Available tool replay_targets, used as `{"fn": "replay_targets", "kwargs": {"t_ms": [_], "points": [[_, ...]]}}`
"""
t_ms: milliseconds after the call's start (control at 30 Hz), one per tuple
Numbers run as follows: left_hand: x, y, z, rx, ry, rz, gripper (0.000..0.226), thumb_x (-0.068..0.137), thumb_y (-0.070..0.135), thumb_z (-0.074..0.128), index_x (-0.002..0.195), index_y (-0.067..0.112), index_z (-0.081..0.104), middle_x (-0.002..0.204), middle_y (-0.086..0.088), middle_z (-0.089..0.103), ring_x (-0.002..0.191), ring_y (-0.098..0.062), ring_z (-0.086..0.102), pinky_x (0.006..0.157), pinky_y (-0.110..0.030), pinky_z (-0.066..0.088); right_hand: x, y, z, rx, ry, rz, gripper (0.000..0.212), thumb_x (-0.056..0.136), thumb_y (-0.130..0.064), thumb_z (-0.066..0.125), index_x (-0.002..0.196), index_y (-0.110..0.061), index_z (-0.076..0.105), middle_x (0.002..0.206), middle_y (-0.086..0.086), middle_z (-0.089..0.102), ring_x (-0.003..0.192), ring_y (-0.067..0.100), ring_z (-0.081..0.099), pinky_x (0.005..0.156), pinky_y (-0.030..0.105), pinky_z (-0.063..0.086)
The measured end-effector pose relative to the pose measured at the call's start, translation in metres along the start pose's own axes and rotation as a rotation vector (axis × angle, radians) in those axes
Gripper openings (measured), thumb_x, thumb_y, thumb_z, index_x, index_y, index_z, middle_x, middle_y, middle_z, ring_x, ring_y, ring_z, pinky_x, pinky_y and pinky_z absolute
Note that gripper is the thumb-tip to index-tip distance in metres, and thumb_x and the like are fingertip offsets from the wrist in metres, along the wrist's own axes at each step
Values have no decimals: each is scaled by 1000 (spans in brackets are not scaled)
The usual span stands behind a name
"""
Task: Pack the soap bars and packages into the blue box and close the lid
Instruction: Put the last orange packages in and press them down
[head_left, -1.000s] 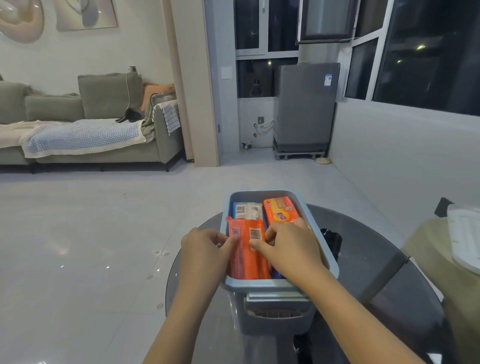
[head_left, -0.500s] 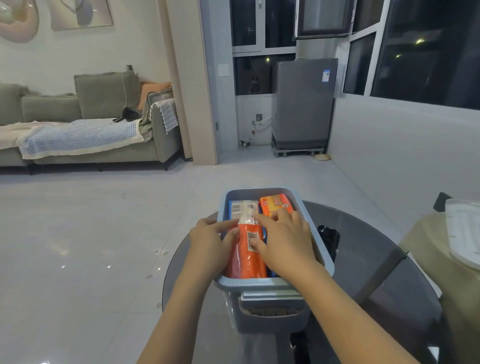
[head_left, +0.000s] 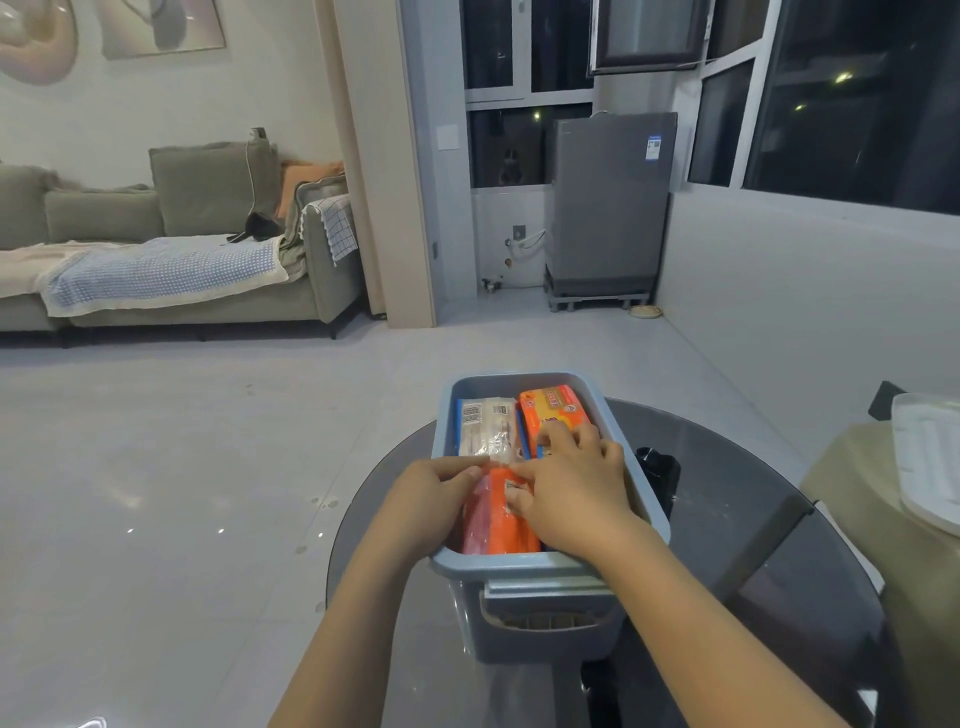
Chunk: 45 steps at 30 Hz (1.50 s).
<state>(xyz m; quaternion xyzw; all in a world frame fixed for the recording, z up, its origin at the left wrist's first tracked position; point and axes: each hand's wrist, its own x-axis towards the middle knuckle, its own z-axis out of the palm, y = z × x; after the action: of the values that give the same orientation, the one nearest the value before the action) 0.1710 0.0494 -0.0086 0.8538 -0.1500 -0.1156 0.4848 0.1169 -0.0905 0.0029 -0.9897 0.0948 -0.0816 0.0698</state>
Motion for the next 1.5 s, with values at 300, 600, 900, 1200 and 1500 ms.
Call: {"fn": "replay_targets", "kwargs": {"t_ms": [300, 600, 900, 1200, 1500], "points": [[-14, -8, 5, -459, 76, -77, 46, 99, 32, 40, 144, 33, 32, 118, 12, 56, 89, -4, 61, 68, -23, 57, -35, 19, 1, 390, 310, 35, 35, 90, -43, 50, 123, -33, 57, 130, -11, 57, 124, 13, 41, 107, 39, 26], [-27, 13, 33, -480, 167, -147, 31, 100, 35, 34, 127, 24, 44, 100, 1, 64, 89, -16, 66, 69, -35, 56, -47, 54, 2, 236, 499, 19, 35, 86, -45, 47, 107, -26, 67, 112, -5, 65, 109, 17, 48, 92, 33, 25], [-29, 38, 99, -454, 104, -143, 67, 95, 42, 42, 149, 24, 6, 147, -7, 42, 126, -26, 50, 106, -44, 40, -32, 132, -11, 270, 578, 319, 28, 84, -37, 61, 103, -18, 69, 104, 9, 62, 105, 31, 45, 87, 34, 26], [7, 30, 84, -652, 258, -215, 40, 95, 34, 47, 116, 1, 51, 101, -29, 58, 88, -35, 64, 76, -38, 54, -56, 133, 4, 811, 370, 577, 65, 86, -41, 55, 140, -11, 33, 137, 14, 45, 123, 29, 45, 97, 42, 42], [29, 17, 61, -924, 170, -268, 25, 83, 27, 70, 96, 7, 62, 86, -4, 69, 75, -14, 67, 59, -25, 51, -89, 104, 9, 1086, 303, 577, 76, 80, -51, 60, 143, -24, 26, 140, 6, 41, 124, 24, 47, 95, 44, 47]]}}
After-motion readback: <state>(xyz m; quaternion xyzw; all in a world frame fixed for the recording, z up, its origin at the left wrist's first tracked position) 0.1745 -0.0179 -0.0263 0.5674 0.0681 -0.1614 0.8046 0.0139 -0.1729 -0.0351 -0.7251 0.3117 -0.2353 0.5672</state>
